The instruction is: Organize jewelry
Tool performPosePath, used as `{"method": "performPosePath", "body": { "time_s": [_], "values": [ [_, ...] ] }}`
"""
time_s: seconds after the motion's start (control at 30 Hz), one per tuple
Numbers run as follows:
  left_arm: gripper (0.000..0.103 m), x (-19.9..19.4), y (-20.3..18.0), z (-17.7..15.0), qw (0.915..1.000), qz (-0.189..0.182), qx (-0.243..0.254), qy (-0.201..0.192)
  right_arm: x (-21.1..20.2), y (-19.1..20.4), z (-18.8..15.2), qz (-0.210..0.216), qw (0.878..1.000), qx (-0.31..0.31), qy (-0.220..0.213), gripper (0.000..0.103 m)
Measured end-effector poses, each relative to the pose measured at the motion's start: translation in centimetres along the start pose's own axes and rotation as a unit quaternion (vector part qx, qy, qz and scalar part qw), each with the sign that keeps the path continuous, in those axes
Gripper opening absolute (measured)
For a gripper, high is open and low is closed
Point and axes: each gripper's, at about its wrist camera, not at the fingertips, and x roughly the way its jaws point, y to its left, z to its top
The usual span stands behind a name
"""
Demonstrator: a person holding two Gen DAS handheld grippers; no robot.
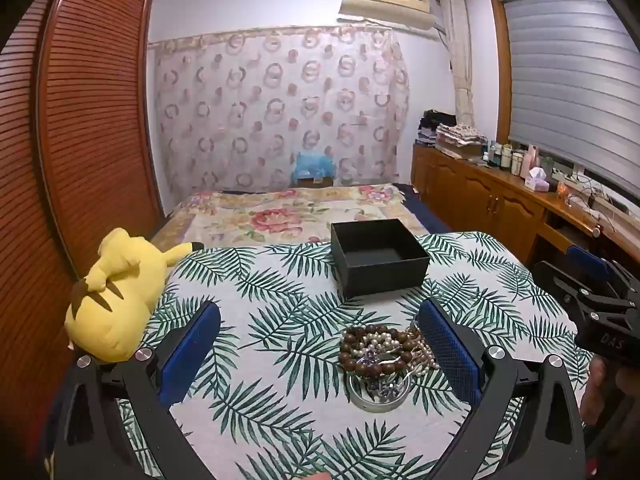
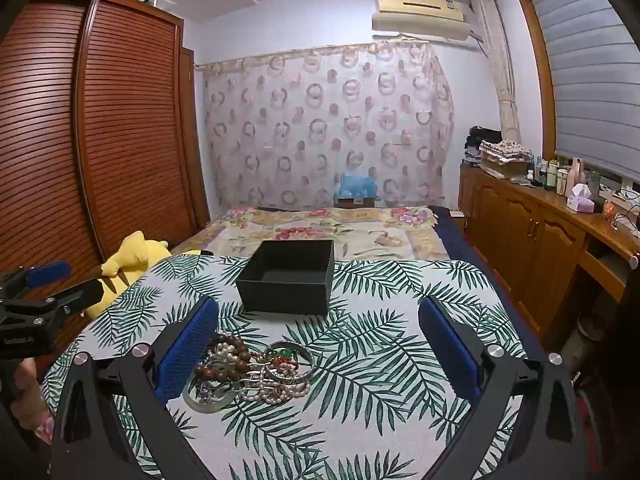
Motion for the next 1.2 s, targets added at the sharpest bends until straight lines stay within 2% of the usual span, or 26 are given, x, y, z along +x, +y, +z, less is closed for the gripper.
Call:
{"method": "performPosePath", "body": {
  "time_s": [0.87, 0.93, 1.2],
  "values": [
    [0.096, 0.2, 0.0, -0.1, 1.0, 0.001, 0.002, -0.003, -0.1, 0.3, 0.0, 0.0, 1.0, -0.002, -0.001, 0.101],
    [0.096, -0.2, 0.0, 0.9, 1.0, 0.0, 0.002, -0.003, -0.1, 0.3, 0.0, 0.0, 1.0, -0.001, -0.001, 0.101],
    [0.096, -0.8, -0.1, 1.0, 1.0, 0.001, 0.002, -0.004, -0.1, 0.3, -0.1, 0.0, 1.0, -0.001, -0.001, 0.101]
  ]
}}
